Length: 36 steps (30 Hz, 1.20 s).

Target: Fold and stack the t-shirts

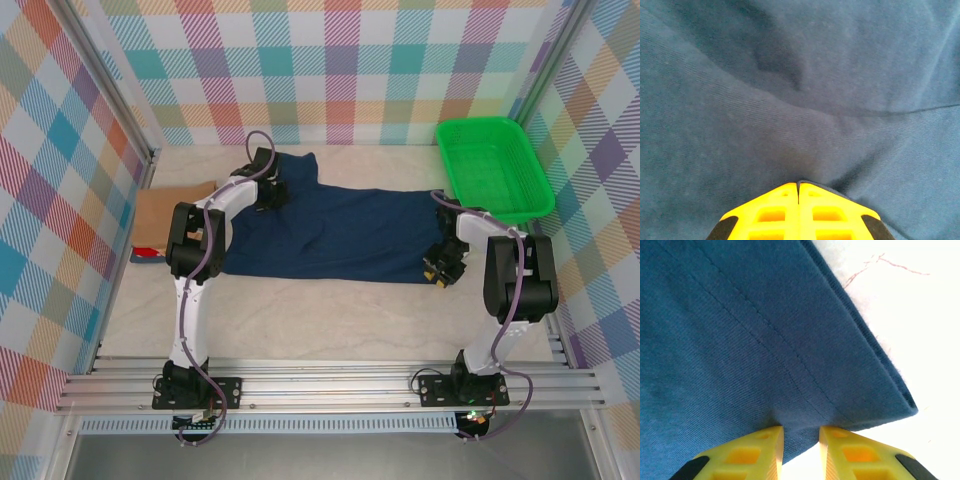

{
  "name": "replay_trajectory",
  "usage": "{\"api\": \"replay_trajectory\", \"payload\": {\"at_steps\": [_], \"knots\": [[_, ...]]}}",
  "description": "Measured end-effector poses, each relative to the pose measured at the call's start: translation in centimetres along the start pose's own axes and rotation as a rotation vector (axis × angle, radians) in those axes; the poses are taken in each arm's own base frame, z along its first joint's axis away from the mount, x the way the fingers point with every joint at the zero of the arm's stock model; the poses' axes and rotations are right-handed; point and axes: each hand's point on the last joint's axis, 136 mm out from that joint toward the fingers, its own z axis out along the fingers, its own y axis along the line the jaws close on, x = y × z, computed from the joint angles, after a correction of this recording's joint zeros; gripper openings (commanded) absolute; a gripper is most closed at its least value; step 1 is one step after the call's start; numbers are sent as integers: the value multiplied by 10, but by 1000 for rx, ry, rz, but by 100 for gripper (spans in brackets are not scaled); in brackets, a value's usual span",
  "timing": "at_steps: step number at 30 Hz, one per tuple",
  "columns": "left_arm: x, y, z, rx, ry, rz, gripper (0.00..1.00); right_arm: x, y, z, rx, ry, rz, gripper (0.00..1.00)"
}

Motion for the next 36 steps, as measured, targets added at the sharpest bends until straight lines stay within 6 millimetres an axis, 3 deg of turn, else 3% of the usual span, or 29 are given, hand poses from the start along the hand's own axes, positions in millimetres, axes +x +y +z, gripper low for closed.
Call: {"api": "replay_trajectory", "payload": {"at_steps": [8,12,22,32,36], "knots": [[-19,7,-24,-68,-62,-2,0,0,0,1,20,20,1,26],[-39,3,-44,-73,-121,-6,0,0,0,1,20,20,1,26],[-70,-5,-71,-72,-194,-14,0,0,0,1,20,21,-2,27],[-60,20,-63,-191,-161,-15,1,0,0,0,22,21,-2,27],[-47,30,-51,-229,-109,-18,49,0,-1,0,26,21,-6,35]]}}
